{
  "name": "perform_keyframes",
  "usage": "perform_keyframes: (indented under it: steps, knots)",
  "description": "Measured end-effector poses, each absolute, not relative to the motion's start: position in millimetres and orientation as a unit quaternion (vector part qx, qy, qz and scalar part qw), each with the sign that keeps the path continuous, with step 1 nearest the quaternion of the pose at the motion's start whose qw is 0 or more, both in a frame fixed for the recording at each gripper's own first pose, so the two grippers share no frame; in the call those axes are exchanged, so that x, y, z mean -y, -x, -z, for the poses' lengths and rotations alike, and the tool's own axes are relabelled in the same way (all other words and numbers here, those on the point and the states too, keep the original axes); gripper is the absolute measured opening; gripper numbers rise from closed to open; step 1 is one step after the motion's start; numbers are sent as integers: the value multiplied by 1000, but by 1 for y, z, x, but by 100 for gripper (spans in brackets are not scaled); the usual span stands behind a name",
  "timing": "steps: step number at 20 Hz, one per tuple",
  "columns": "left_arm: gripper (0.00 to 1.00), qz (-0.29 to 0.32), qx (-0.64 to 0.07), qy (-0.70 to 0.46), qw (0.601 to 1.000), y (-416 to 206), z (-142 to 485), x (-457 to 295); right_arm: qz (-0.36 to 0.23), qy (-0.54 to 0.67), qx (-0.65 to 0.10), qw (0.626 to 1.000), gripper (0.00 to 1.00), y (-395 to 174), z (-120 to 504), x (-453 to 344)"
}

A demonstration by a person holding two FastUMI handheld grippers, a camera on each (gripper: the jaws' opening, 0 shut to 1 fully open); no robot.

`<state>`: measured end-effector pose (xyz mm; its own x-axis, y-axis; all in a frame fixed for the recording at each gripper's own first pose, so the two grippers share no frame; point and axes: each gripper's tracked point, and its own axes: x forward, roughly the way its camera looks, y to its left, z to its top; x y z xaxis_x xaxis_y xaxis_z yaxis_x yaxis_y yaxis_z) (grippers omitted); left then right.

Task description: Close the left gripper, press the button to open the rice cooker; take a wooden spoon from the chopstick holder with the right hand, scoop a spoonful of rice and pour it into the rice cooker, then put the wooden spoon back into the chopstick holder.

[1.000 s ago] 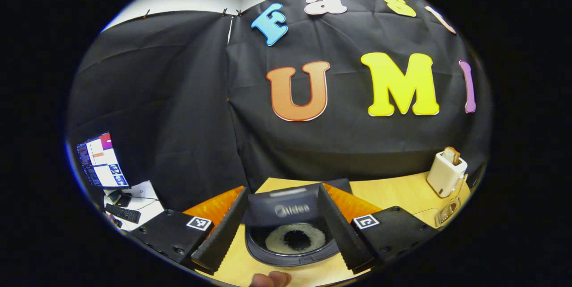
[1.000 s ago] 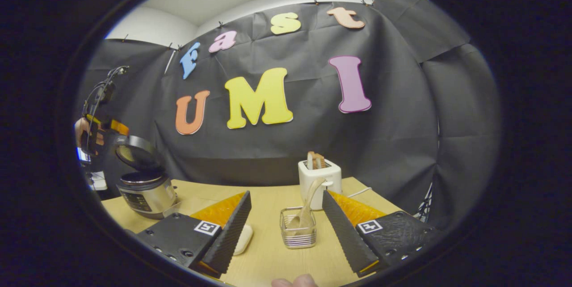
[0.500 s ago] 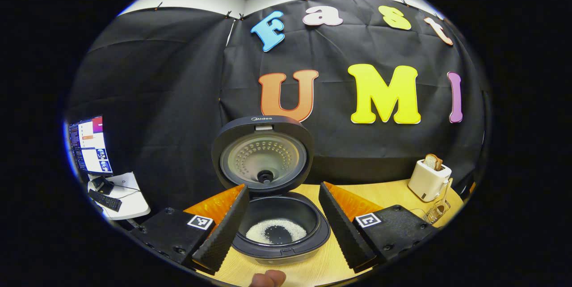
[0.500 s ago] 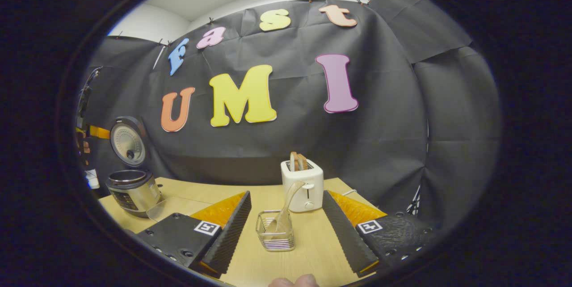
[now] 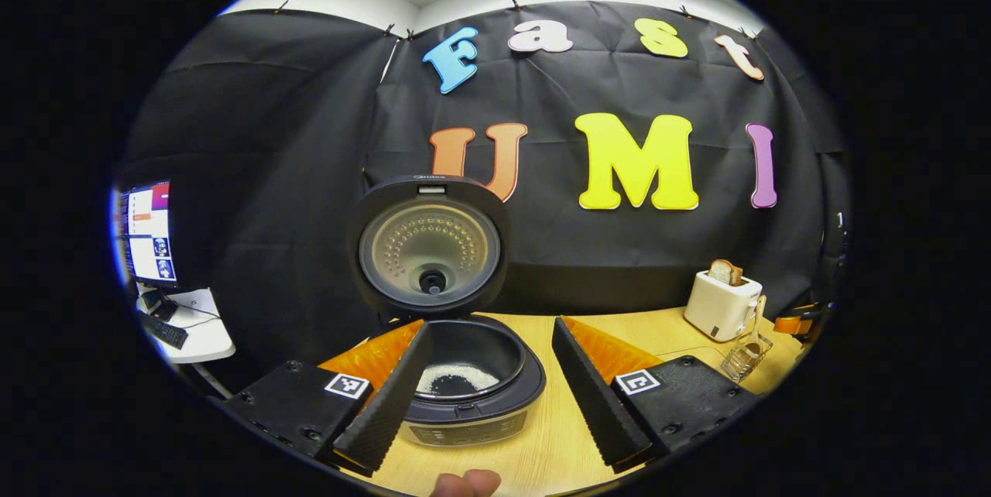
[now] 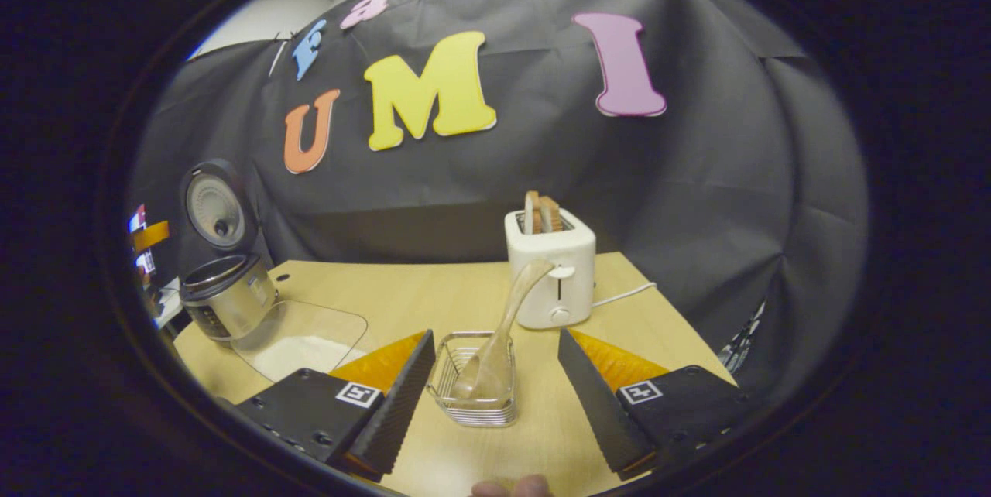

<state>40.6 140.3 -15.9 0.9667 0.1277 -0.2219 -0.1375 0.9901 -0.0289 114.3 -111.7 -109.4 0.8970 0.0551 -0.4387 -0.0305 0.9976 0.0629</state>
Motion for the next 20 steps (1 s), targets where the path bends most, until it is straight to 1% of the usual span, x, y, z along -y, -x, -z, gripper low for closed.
perform_keyframes:
  steps: [4, 9, 14, 15, 16, 17, 18, 20]
  knots:
    - [99, -67, -114, 23, 991, -37, 19, -141, -34, -27, -260, 965, 96, -154, 134, 114]
    - [99, -77, -116, 19, 990, -35, 21, -142, -49, -75, -281, 956, 95, -196, 152, 111]
    - [99, -82, -122, 18, 989, -28, 27, -146, -58, -133, -305, 941, 96, -225, 178, 109]
    - [100, -85, -124, 16, 988, -29, 29, -148, -57, -140, -304, 940, 94, -226, 179, 110]
    - [99, -87, -129, 15, 988, -29, 30, -151, -59, -145, -306, 939, 77, -228, 181, 111]
    - [100, -88, -132, 16, 987, -29, 33, -152, -57, -144, -305, 940, 80, -226, 180, 113]
    - [99, -87, -134, 19, 987, -30, 35, -152, -56, -146, -302, 941, 80, -226, 175, 116]
    - [100, -81, -140, 27, 986, -33, 39, -146, -52, -145, -296, 943, 45, -228, 173, 119]
